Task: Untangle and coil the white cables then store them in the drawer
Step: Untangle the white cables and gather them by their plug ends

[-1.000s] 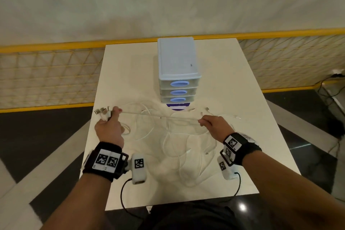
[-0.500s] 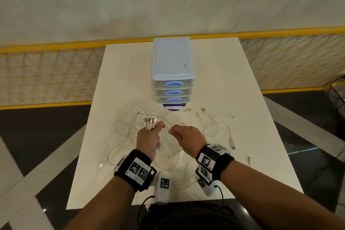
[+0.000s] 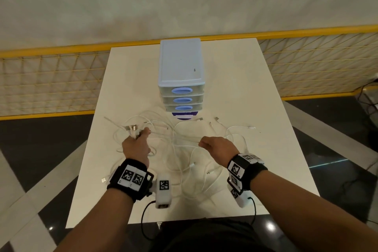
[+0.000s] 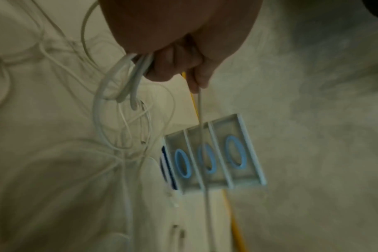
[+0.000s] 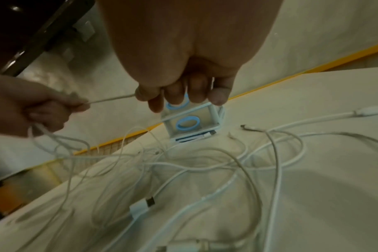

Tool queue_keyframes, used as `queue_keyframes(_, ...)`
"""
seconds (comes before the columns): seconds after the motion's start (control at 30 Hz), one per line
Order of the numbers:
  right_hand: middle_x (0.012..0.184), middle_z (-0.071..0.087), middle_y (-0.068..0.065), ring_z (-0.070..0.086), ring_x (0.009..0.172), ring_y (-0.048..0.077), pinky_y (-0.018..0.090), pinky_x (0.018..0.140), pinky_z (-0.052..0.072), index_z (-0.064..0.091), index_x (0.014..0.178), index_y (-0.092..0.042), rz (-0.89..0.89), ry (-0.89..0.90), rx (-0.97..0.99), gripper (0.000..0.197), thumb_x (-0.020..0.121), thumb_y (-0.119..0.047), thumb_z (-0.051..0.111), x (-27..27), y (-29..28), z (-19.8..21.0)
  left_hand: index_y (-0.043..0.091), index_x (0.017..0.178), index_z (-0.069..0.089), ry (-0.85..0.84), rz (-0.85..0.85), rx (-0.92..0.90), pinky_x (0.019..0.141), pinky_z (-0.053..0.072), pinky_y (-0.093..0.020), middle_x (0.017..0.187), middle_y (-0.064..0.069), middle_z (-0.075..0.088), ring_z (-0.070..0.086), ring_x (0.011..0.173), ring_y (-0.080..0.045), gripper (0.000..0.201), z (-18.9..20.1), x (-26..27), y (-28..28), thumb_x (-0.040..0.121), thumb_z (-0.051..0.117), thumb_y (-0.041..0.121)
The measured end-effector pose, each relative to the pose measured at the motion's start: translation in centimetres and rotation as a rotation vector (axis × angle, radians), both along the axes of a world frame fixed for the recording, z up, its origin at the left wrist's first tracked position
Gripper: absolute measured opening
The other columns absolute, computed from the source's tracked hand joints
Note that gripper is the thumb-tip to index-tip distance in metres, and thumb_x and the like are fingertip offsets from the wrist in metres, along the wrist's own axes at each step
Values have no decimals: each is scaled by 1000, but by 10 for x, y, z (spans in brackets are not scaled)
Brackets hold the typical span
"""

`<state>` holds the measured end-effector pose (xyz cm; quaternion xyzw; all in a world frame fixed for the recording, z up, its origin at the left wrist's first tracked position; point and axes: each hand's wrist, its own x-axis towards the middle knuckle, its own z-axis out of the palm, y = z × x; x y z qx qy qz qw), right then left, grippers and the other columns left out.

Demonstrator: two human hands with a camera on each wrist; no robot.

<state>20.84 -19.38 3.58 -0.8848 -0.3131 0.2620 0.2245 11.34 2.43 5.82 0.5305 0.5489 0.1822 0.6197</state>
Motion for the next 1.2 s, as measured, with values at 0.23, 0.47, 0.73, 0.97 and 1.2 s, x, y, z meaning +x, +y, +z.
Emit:
queue_keyframes(0.23, 105, 63, 12, 58, 99, 31, 36, 80, 42, 57, 103, -12, 118, 25, -156, 34, 98, -38, 36, -5, -23, -33, 12, 65, 65, 161, -97, 170, 50, 37, -27, 58, -4, 53, 45, 51, -21, 27, 2, -7, 4, 82, 69, 33)
queue_keyframes(0.47, 122, 56, 5, 47, 120, 23, 39, 105, 36, 64, 111, -23, -94, -84, -69, 61, 80, -64, 32, -7, -55, -53, 16, 64, 65, 75, -23, 111, 47, 33, -28, 54, -5, 44, 37, 46, -20, 27, -2, -7, 26, 84, 63, 34)
queue_keyframes(0.73, 122, 52, 15, 48, 114, 34, 43, 93, 43, 51, 117, -8, -732, -61, -288, 34, 90, -28, 53, 16, -86, -50, 14, 66, 65, 48, -76, 34, 45, 29, -26, 48, -2, 39, 32, 40, -17, 28, -16, -1, 49, 85, 64, 35)
queue_keyframes(0.97, 122, 53, 17, 52, 112, 36, 43, 94, 45, 48, 117, -6, -716, 68, -507, 35, 89, -27, 51, 18, -77, -50, 14, 65, 64, 19, -93, -4, 43, 26, -25, 43, 3, 34, 29, 33, -10, 28, -18, -4, 55, 86, 64, 33)
queue_keyframes(1.2, 71, 60, 7, 60, 66, 24, 33, 67, 49, 56, 110, -13, -827, 21, 22, 24, 87, -13, 50, 10, -50, -9, 14, 65, 63, -46, -89, -18, 43, 25, -25, 51, -1, 33, 28, 35, -11, 28, -13, -11, 57, 86, 64, 32)
